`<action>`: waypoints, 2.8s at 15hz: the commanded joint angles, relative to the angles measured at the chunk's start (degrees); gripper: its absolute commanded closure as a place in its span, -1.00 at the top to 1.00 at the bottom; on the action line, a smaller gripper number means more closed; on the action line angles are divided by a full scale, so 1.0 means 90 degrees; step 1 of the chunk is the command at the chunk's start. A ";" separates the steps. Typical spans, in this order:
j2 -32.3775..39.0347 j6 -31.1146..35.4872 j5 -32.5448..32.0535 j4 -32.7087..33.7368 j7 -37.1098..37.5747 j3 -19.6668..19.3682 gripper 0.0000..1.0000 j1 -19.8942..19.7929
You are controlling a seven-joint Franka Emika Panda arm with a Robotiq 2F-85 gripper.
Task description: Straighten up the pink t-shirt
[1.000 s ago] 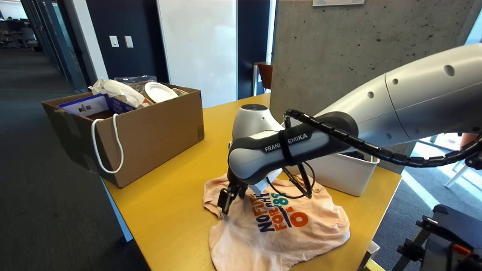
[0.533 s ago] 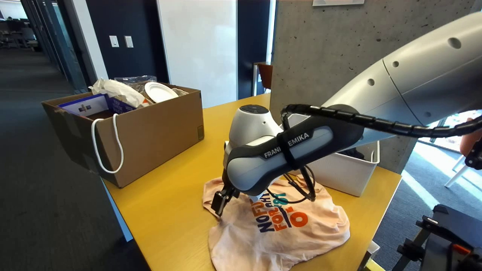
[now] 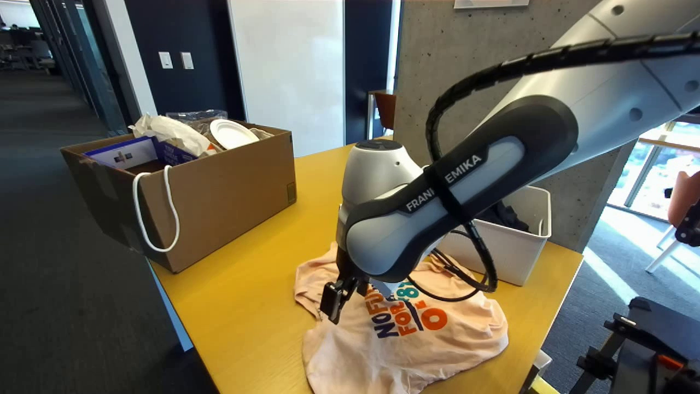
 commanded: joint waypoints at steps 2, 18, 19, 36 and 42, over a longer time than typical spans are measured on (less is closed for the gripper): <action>-0.1213 0.0220 0.0000 -0.1820 0.0745 -0.0291 1.00 0.0117; -0.1447 0.1998 -0.0147 -0.3570 -0.0479 -0.0136 1.00 -0.0875; -0.1333 0.2019 -0.0152 -0.3449 -0.0573 -0.0104 1.00 -0.0917; -0.0079 0.1822 -0.0163 -0.1474 -0.1261 0.0446 1.00 -0.1180; 0.0084 0.1455 -0.0105 -0.1024 -0.1221 0.0523 1.00 -0.1143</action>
